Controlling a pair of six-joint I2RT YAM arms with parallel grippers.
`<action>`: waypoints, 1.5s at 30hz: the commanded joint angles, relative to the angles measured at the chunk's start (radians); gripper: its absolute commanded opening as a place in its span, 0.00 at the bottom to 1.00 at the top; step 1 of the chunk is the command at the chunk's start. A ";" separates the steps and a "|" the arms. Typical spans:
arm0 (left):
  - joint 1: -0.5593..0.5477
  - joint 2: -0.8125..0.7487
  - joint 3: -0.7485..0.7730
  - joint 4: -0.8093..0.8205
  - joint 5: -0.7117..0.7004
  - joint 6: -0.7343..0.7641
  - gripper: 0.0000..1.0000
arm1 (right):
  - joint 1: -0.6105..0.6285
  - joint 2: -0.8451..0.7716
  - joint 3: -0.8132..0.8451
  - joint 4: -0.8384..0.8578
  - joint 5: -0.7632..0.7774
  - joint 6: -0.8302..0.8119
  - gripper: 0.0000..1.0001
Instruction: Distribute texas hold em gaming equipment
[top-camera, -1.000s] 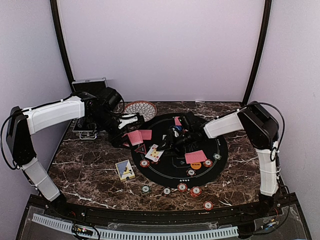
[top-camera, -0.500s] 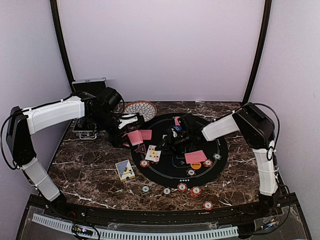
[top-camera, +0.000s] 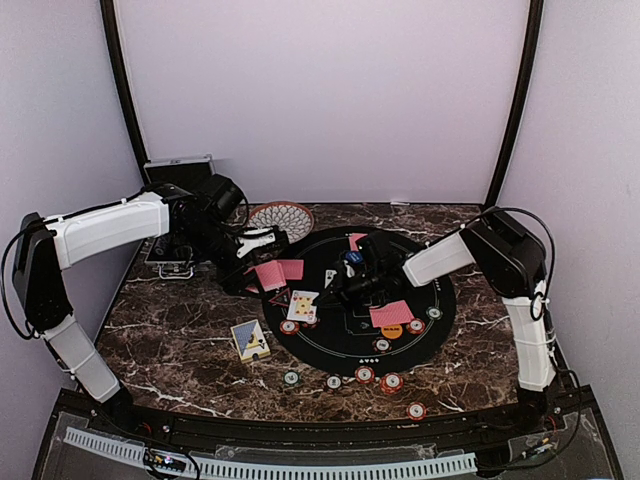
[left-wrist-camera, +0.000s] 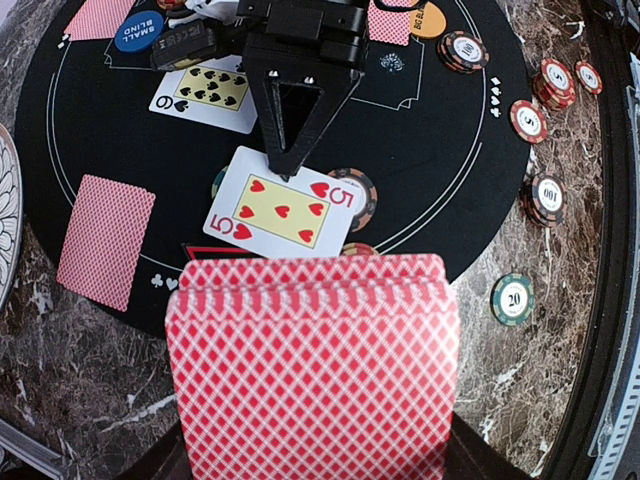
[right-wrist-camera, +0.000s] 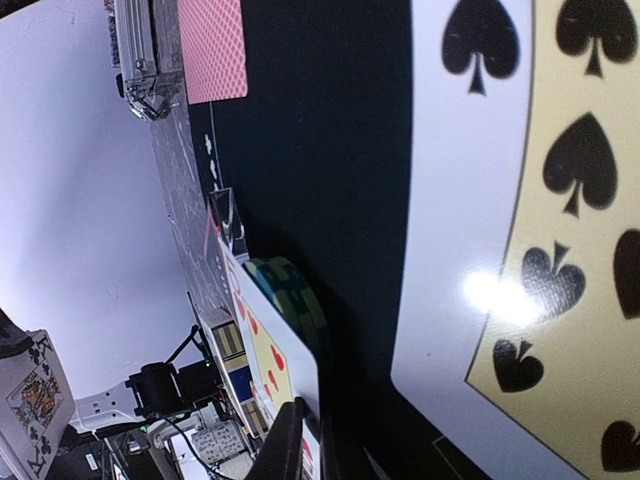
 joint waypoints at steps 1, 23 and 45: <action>0.005 -0.044 0.003 0.000 0.019 0.003 0.00 | 0.004 -0.016 -0.018 0.098 -0.031 0.045 0.05; 0.005 -0.041 0.007 -0.002 0.021 0.001 0.00 | -0.173 -0.228 -0.112 -0.108 -0.076 -0.150 0.00; 0.005 -0.037 0.010 -0.003 0.030 0.006 0.00 | -0.253 -0.064 0.145 -0.558 0.111 -0.492 0.05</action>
